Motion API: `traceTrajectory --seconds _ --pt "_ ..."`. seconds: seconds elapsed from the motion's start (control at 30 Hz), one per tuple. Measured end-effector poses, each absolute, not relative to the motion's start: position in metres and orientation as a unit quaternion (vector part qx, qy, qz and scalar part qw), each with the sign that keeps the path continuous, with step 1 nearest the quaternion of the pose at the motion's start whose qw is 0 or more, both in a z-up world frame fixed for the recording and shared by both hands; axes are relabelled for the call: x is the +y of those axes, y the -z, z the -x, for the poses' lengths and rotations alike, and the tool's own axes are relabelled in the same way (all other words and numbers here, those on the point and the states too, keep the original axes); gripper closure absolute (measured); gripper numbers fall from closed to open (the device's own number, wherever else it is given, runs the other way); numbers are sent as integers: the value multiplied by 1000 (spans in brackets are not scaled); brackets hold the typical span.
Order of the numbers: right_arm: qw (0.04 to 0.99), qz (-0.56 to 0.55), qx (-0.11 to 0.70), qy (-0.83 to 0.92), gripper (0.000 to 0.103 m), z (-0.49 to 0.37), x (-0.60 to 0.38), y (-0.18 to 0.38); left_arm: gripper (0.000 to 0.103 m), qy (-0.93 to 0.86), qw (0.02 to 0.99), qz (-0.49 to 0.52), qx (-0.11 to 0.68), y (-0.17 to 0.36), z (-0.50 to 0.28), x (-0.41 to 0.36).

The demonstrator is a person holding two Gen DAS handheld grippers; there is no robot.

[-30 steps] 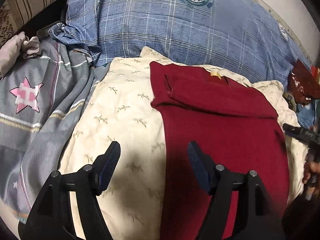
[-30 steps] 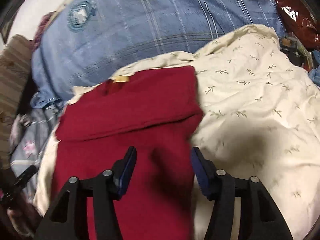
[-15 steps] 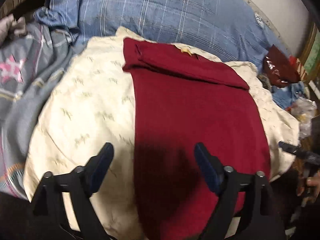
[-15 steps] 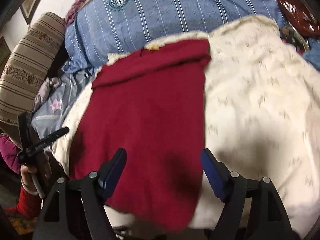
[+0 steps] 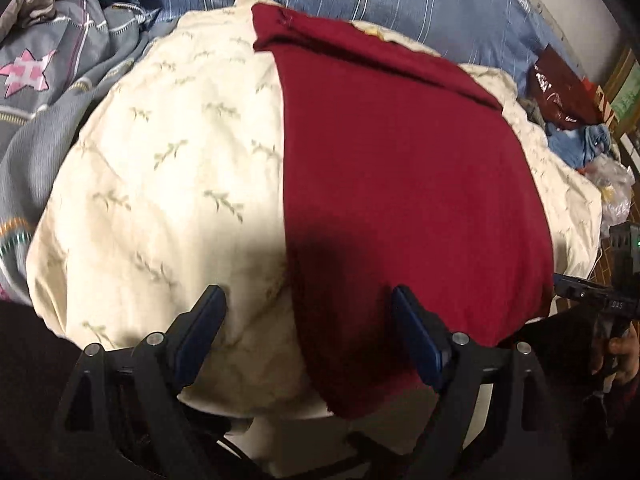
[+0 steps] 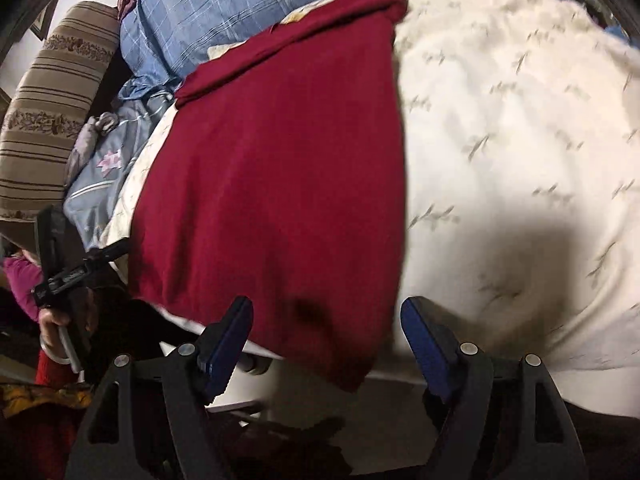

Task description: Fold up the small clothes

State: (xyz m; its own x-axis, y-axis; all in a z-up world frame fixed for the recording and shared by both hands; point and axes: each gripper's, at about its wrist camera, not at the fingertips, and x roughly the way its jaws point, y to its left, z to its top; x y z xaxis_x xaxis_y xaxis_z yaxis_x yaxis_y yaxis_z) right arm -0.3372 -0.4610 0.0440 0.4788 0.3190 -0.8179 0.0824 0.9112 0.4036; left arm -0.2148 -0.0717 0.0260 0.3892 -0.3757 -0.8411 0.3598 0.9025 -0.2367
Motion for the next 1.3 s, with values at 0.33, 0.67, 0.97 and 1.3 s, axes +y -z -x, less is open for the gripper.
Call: traceTrajectory --seconds 0.33,0.67,0.97,1.3 --pt "822 -237 509 -94 30 339 -460 -38 19 243 813 11 528 -23 223 -83" --pt "826 -246 499 -90 91 336 -459 -37 56 240 821 -1 519 -22 225 -85" --pt "819 -227 514 -118 79 327 -444 -43 82 238 813 8 532 -22 224 -80" --pt "814 -245 508 -142 89 326 -441 -39 61 248 812 8 529 -21 233 -87"
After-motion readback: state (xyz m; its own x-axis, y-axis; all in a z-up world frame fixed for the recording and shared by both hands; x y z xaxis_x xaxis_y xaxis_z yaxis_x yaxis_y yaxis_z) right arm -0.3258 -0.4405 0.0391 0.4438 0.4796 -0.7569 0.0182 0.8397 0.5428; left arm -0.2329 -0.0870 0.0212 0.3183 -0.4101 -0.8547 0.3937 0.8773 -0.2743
